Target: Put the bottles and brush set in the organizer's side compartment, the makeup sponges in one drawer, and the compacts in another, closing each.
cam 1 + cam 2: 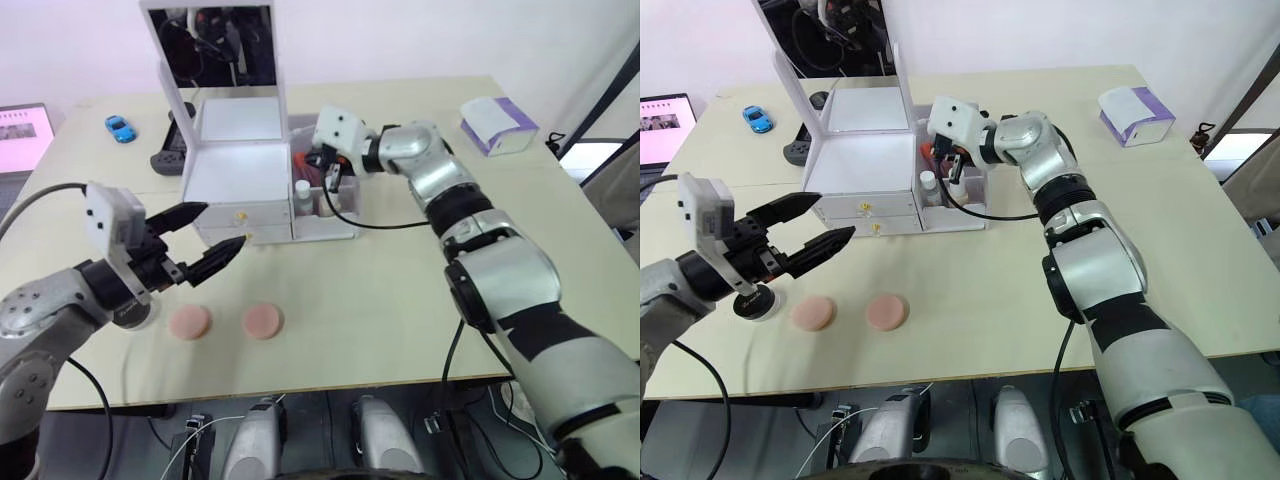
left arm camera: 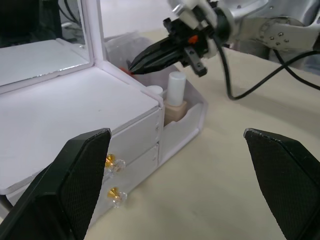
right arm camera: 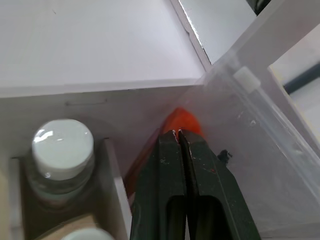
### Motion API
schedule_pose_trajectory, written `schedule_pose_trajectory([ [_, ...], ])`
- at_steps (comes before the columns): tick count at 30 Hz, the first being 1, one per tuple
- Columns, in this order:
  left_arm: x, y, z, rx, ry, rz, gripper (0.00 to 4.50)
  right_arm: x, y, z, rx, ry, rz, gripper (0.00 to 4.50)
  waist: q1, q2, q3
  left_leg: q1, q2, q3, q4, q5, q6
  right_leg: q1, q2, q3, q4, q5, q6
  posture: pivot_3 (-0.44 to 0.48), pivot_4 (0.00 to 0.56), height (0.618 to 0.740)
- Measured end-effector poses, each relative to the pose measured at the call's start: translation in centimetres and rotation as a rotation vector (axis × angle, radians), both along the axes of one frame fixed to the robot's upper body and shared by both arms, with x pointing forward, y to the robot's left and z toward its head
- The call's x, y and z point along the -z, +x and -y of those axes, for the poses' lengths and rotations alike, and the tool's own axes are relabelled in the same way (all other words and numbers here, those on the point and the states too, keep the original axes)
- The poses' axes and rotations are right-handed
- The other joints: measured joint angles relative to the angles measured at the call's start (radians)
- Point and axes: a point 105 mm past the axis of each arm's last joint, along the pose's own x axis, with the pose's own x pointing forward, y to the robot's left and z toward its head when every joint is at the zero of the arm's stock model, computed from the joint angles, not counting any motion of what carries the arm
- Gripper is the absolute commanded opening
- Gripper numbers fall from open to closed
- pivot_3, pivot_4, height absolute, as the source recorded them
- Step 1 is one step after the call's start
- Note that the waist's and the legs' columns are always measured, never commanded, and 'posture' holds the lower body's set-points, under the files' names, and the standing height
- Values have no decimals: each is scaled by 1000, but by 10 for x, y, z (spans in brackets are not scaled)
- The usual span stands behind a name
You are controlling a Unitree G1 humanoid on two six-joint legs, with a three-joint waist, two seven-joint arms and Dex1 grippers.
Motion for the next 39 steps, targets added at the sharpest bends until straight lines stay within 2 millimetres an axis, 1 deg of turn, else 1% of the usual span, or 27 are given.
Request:
schedule_pose_trajectory([
  [2,1,-1,1,-8,0,-1,4500,-1,8,5,80,-1,51,82,2,0,0,0,0,-1,0,0,-1,0,0,0,0,0,0,0,150,740],
  [5,0,-1,1,-17,2,5,4500,-3,20,18,210,-6,110,82,2,0,0,0,0,-1,0,1,-1,0,0,0,0,0,0,0,150,740],
  [8,0,-1,1,-24,1,5,4500,-8,23,20,240,-10,137,82,1,0,0,0,0,-1,0,1,-1,0,0,0,0,0,0,0,150,740],
  [12,-1,1,0,-26,-2,8,4500,-10,23,24,241,-2,130,82,0,0,0,0,0,-1,0,1,-1,0,0,0,0,0,0,0,150,740],
  [15,1,6,-7,-59,8,0,4500,-18,18,22,187,61,87,82,0,0,0,0,0,-1,0,1,-1,0,0,0,0,0,0,0,150,740],
  [19,6,12,-16,-117,41,-6,4500,-46,10,26,90,155,67,82,0,0,0,0,0,0,0,1,-1,0,0,0,0,0,0,0,150,740],
  [21,9,15,-21,-152,54,-10,4500,-61,3,33,38,206,46,82,2,0,0,0,0,-1,0,1,-1,1,0,0,0,0,0,0,150,740],
  [23,11,19,-28,-209,82,-6,4500,-76,-8,42,-37,243,37,82,4,0,0,0,0,-1,0,1,-1,2,0,0,0,0,0,0,150,740],
  [24,12,23,-32,-249,103,3,4500,-80,-14,48,-74,249,35,82,6,0,0,0,0,-2,0,1,-1,2,0,-1,0,0,0,0,150,740],
  [25,14,27,-38,-292,124,14,4500,-80,-22,54,-106,248,26,82,7,0,0,0,0,-2,1,1,-1,2,0,-1,0,0,0,0,150,740],
  [26,15,30,-43,-326,143,24,4500,-74,-27,60,-126,245,1,82,7,-1,0,0,-1,-2,1,1,-1,2,0,-1,0,0,0,0,150,740],
  [28,18,33,-50,-338,162,27,4500,-58,-40,74,-153,249,-69,610,6,-1,0,0,0,-2,1,1,-1,2,0,-1,0,0,0,0,150,740],
  [29,19,33,-50,-313,154,13,4500,-50,-46,80,-160,265,-103,888,6,-1,0,0,0,-2,1,1,-1,2,0,-1,0,0,0,0,150,740],
  [30,20,30,-51,-268,132,-10,4500,-39,-54,86,-171,286,-151,1319,7,-1,0,0,0,-2,1,1,-1,2,0,-1,0,0,0,0,150,740],
  [32,17,24,-55,-195,104,-23,4500,-22,-68,99,-173,323,-216,2326,4,0,0,0,0,-1,0,1,-1,1,0,-1,0,0,0,0,150,740],
  [33,16,23,-60,-189,106,-21,4500,-17,-72,107,-162,338,-233,2868,3,0,0,0,0,-1,0,1,-1,0,0,-1,0,0,0,0,150,740],
  [34,15,22,-68,-191,115,-9,4500,-14,-78,117,-149,372,-247,3424,3,0,0,0,0,0,0,0,-1,1,0,-1,0,0,0,0,150,740],
  [35,15,20,-79,-210,143,3,4500,-12,-85,129,-132,419,-261,3846,3,0,0,0,0,-1,0,0,-1,1,0,-1,0,0,0,0,150,740],
  [36,17,19,-91,-239,169,8,4500,-7,-92,142,-105,440,-274,4412,5,0,0,0,0,0,0,0,0,1,0,-1,0,0,0,0,150,740],
  [37,20,16,-106,-277,186,7,4500,1,-99,157,-62,444,-297,4472,6,0,0,0,0,0,0,0,0,2,0,-1,-1,0,0,0,150,740],
  [38,23,14,-114,-301,192,1,4500,7,-102,165,-39,445,-311,4472,6,0,0,0,0,0,0,0,0,2,0,-1,-1,0,0,0,150,740],
  [39,27,10,-125,-319,205,-1,4500,18,-112,178,-1,425,-331,4472,7,0,0,0,0,0,0,0,0,2,-1,-1,-1,0,0,0,150,740],
])
